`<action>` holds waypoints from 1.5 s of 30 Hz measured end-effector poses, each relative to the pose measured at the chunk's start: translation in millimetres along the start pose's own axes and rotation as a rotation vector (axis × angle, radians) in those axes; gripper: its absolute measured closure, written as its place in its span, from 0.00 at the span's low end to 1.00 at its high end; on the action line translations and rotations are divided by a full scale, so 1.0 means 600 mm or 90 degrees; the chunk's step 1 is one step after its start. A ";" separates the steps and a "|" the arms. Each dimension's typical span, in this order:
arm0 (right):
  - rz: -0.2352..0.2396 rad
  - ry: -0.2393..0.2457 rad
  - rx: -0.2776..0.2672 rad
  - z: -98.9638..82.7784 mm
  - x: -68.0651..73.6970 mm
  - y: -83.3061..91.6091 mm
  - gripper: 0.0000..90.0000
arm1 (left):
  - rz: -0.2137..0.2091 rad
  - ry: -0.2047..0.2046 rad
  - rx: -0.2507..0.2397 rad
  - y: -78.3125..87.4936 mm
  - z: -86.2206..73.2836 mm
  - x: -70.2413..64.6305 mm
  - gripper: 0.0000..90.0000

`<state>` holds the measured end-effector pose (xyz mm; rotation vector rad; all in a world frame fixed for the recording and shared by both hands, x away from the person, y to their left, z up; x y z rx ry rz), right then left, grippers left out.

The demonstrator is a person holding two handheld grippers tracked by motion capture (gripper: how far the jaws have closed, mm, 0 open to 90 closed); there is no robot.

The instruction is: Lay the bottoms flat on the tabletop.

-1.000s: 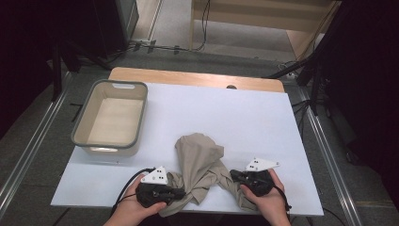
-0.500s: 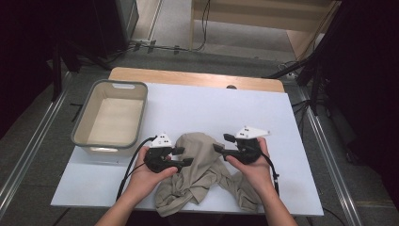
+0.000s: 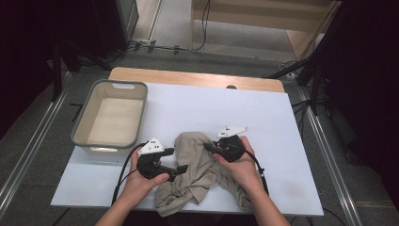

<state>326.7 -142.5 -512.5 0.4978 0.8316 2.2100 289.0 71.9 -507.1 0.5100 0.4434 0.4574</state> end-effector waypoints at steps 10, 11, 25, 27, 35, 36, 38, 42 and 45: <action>-0.144 0.006 -0.111 0.088 -0.083 0.091 0.90 | 0.005 0.000 -0.005 -0.015 0.010 -0.004 0.14; -0.161 0.008 -0.122 0.096 -0.087 0.098 0.90 | 0.005 -0.001 -0.006 -0.015 0.010 -0.004 0.14; -0.006 0.097 -0.050 -0.010 0.044 0.036 0.78 | 0.012 0.006 -0.020 0.003 0.014 0.007 0.15; 0.029 0.126 -0.028 -0.039 0.070 0.033 0.72 | 0.017 0.007 -0.018 0.000 0.015 0.008 0.16; 0.015 0.099 -0.063 -0.093 0.074 0.081 0.23 | 0.049 0.022 0.016 -0.046 0.022 0.021 0.20; 0.012 0.079 -0.073 -0.095 0.065 0.088 0.23 | 0.050 0.023 0.021 -0.053 0.023 0.021 0.20; -0.005 0.048 -0.082 -0.096 0.042 0.097 0.24 | 0.062 0.019 0.035 -0.065 0.026 0.022 0.20; -0.079 -0.005 -0.078 -0.089 -0.006 0.095 0.31 | 0.080 0.015 0.041 -0.084 0.036 0.025 0.23; -0.102 -0.069 -0.060 -0.088 -0.041 0.075 0.35 | 0.117 0.008 0.046 -0.095 0.046 0.036 0.25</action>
Point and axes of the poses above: each handheld gripper's, and its own axes: y roughly backward along the jaws, z roughly out of its top, x roughly to its left, the point moved 5 cm from there along -y, roughly forward along the jaws, and after that the axes turned 3 degrees about x, right-handed, at the moved point
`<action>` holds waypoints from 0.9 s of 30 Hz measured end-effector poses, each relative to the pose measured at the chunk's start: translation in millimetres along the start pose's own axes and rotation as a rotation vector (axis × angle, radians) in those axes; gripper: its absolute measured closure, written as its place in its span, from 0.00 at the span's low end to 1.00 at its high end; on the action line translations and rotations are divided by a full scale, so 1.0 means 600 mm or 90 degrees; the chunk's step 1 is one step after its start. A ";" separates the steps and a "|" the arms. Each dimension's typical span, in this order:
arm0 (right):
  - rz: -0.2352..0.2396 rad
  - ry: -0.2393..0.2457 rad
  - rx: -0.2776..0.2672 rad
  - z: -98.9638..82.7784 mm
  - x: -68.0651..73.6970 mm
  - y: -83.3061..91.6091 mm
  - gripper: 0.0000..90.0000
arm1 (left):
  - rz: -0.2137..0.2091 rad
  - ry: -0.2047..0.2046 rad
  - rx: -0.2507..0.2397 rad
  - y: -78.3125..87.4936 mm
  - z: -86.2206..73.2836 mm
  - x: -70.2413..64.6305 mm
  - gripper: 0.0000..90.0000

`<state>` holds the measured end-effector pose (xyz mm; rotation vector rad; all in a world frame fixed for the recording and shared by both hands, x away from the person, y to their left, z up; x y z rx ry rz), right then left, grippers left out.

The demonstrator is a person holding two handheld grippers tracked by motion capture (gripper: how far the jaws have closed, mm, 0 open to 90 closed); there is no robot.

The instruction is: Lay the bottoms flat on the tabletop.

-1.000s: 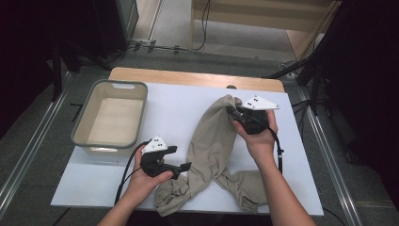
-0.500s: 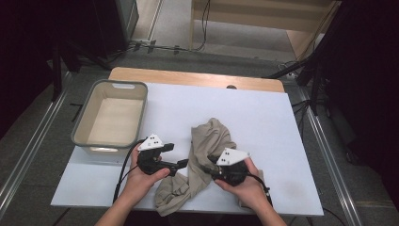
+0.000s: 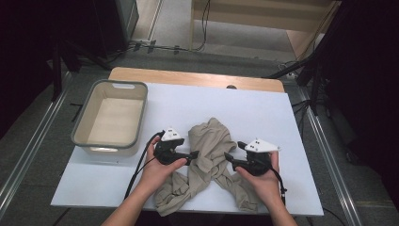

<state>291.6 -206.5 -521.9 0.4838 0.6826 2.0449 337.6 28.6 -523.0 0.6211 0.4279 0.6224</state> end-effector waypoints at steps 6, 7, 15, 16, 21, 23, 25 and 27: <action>-0.013 -0.067 0.051 -0.008 -0.025 -0.049 0.42 | 0.016 0.018 -0.026 -0.016 0.028 0.025 0.37; -0.012 -0.075 0.057 -0.008 -0.025 -0.055 0.44 | 0.011 0.021 -0.025 -0.020 0.029 0.026 0.39; 0.000 -0.069 0.074 -0.009 -0.022 -0.069 0.85 | -0.040 -0.001 0.014 -0.035 0.011 0.023 0.94; 0.002 -0.062 0.070 -0.009 -0.022 -0.067 0.87 | -0.045 -0.004 0.016 -0.031 0.008 0.023 0.95; -0.014 -0.058 0.032 -0.004 -0.034 -0.042 0.89 | -0.061 -0.015 0.010 -0.002 -0.006 0.018 0.96; -0.025 -0.057 0.015 -0.002 -0.041 -0.028 0.90 | -0.073 -0.021 0.000 0.014 -0.012 0.011 0.96; -0.033 -0.051 -0.002 -0.002 -0.049 -0.015 0.89 | -0.084 -0.031 -0.006 0.031 -0.020 0.002 0.96; -0.038 -0.046 -0.012 -0.003 -0.054 -0.004 0.89 | -0.100 -0.041 -0.012 0.047 -0.028 -0.011 0.96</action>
Point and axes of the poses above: each handheld gripper's, and its own axes: y roughly backward along the jaws, z roughly out of its top, x roughly to its left, the point moved 5 cm from there along -y, roughly forward along the jaws, and after that the axes turned 3 degrees about x, right-handed, at the moved point
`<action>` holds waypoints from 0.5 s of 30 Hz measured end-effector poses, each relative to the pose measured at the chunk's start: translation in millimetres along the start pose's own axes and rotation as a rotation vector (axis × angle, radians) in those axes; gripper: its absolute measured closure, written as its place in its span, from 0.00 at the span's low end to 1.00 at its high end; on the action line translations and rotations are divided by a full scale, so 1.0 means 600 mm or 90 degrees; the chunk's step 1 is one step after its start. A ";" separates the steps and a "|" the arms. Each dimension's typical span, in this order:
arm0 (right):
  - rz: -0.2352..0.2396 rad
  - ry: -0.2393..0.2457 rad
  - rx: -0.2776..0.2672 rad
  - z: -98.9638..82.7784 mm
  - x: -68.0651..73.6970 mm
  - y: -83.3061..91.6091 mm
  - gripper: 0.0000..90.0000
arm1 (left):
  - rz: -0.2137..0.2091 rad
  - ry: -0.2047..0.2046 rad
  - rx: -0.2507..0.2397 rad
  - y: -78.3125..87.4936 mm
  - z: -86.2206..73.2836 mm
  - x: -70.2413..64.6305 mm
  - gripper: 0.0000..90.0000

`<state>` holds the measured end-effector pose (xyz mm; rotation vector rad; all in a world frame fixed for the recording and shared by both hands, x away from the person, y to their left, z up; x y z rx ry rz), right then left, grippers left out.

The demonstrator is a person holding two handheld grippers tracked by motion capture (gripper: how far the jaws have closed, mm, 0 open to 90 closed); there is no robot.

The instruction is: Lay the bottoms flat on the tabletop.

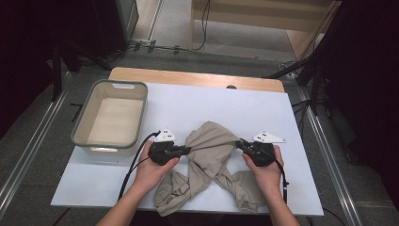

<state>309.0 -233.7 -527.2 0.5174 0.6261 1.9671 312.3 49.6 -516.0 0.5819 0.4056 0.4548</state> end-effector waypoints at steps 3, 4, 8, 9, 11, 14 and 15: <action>0.006 0.027 -0.021 0.000 0.001 0.015 0.89 | -0.018 -0.024 -0.007 0.020 -0.012 -0.025 0.96; 0.011 0.035 -0.025 0.000 0.005 0.019 0.89 | -0.026 -0.026 -0.009 0.027 -0.016 -0.032 0.96; 0.009 0.047 -0.032 -0.006 0.021 0.029 0.73 | -0.042 -0.057 0.008 0.044 -0.032 -0.054 0.96; 0.005 0.044 -0.038 -0.007 0.022 0.032 0.63 | -0.045 -0.064 0.015 0.047 -0.037 -0.058 0.96; 0.012 0.033 -0.045 -0.012 0.024 0.038 0.49 | -0.045 -0.079 0.039 0.051 -0.050 -0.061 0.96; 0.036 0.020 -0.053 -0.021 0.026 0.049 0.43 | -0.017 -0.078 0.062 0.057 -0.067 -0.052 0.95; 0.037 0.023 -0.050 -0.025 0.026 0.052 0.43 | -0.008 -0.065 0.055 0.061 -0.068 -0.045 0.92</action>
Point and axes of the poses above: each handheld gripper's, and its own axes: y roughly backward along the jaws, z roughly out of its top, x roughly to its left, the point moved 5 cm from there along -y, roughly forward along the jaws, and after that the axes turned 3 degrees about x, right-handed, at the moved point
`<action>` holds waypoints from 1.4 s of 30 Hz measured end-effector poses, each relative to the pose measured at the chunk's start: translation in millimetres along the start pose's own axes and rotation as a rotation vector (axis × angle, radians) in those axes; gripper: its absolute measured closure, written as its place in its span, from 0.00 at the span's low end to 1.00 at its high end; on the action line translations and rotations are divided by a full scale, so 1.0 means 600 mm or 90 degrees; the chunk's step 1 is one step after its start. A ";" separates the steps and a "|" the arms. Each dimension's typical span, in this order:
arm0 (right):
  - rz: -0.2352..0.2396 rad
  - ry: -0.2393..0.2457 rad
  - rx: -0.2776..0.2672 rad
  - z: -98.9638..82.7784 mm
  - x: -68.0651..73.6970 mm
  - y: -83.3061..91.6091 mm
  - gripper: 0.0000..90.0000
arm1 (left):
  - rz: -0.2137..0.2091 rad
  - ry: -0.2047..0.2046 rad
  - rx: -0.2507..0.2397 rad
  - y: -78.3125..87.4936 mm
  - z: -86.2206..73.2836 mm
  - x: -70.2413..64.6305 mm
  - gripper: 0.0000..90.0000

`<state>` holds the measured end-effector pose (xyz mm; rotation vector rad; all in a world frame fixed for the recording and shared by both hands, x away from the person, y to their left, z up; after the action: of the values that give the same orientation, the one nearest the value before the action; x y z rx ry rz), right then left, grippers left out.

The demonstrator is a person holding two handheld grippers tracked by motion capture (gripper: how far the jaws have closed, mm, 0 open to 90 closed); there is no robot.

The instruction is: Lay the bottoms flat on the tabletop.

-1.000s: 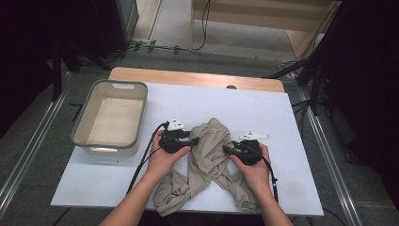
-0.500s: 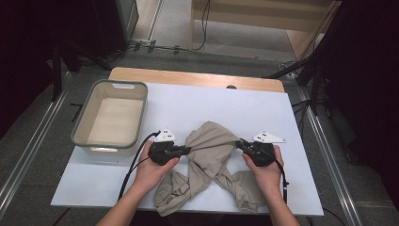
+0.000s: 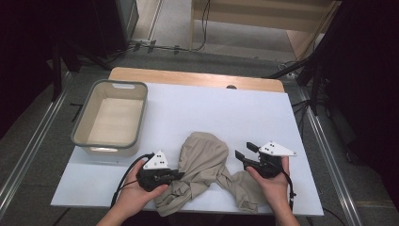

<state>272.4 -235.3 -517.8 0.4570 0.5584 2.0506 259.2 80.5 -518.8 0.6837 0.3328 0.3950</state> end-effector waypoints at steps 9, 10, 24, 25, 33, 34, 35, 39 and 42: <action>0.024 0.002 0.053 -0.020 0.023 -0.028 0.43 | 0.076 0.073 -0.061 -0.003 0.033 0.029 0.51; 0.033 -0.001 0.060 -0.021 0.027 -0.036 0.43 | 0.083 0.076 -0.054 -0.011 0.032 0.031 0.51; 0.099 0.024 0.138 -0.007 0.068 -0.107 0.88 | 0.069 0.093 0.013 -0.078 0.030 0.039 0.85; 0.095 0.019 0.134 -0.008 0.065 -0.102 0.92 | 0.067 0.092 0.014 -0.080 0.031 0.037 0.85; 0.042 -0.001 0.101 -0.029 0.025 -0.044 0.95 | 0.012 0.091 0.010 -0.109 0.052 0.002 0.86; 0.034 0.002 0.099 -0.033 0.020 -0.036 0.95 | 0.003 0.090 0.011 -0.114 0.055 -0.004 0.86; 0.026 0.003 0.096 -0.038 0.014 -0.028 0.95 | -0.006 0.089 0.010 -0.120 0.059 -0.010 0.86; 0.002 -0.017 0.089 -0.056 -0.016 0.005 0.95 | -0.035 0.075 0.010 -0.142 0.072 -0.038 0.85; -0.023 -0.024 0.087 -0.063 -0.041 0.022 0.95 | -0.039 0.066 0.012 -0.151 0.080 -0.051 0.71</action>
<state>255.4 -270.3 -544.3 0.5615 0.6818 1.9729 274.7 -23.5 -539.2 0.6717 0.4548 0.3706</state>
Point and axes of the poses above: each handheld gripper's, and its own axes: y roughly backward along the jaws, z roughly out of its top, x roughly to its left, the point moved 5 cm from there along -y, roughly forward along the jaws, and after that the axes turned 3 degrees about x, right-handed, at the moved point
